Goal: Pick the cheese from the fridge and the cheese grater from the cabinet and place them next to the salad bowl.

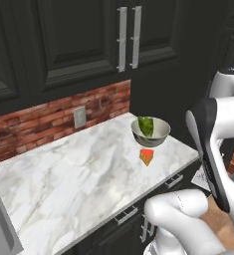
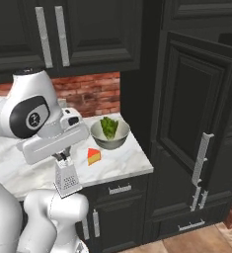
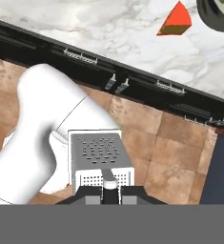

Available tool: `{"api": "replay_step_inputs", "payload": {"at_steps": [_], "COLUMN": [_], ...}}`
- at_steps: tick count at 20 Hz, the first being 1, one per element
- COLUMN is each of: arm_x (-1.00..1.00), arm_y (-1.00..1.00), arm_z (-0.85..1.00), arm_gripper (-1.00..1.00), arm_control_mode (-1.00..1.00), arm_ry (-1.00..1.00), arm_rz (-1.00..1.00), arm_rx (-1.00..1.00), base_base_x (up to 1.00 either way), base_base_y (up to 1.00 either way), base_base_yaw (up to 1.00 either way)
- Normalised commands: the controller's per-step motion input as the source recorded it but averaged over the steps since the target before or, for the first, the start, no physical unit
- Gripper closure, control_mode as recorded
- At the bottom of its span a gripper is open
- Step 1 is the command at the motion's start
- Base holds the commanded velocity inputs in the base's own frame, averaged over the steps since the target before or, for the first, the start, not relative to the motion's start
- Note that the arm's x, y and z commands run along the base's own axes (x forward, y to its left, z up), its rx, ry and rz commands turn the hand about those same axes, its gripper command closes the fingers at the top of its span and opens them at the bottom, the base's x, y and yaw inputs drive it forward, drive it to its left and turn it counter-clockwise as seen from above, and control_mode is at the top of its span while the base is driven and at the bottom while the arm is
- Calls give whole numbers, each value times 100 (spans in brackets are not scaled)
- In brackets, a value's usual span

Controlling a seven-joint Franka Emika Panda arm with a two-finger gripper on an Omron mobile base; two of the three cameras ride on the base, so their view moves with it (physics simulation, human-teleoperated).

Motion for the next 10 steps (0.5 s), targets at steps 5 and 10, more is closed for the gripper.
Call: {"api": "replay_step_inputs", "payload": {"at_steps": [5,10], "arm_x": [63,70], "arm_y": [-18,-44], "arm_z": [-14,-30], "arm_gripper": [100,100], "arm_control_mode": [-100,-100], "arm_ry": [-2,0], "arm_rz": [0,0], "arm_rx": [0,0], "base_base_x": [0,0], "base_base_y": [0,0], "base_base_yaw": [0,0]}}
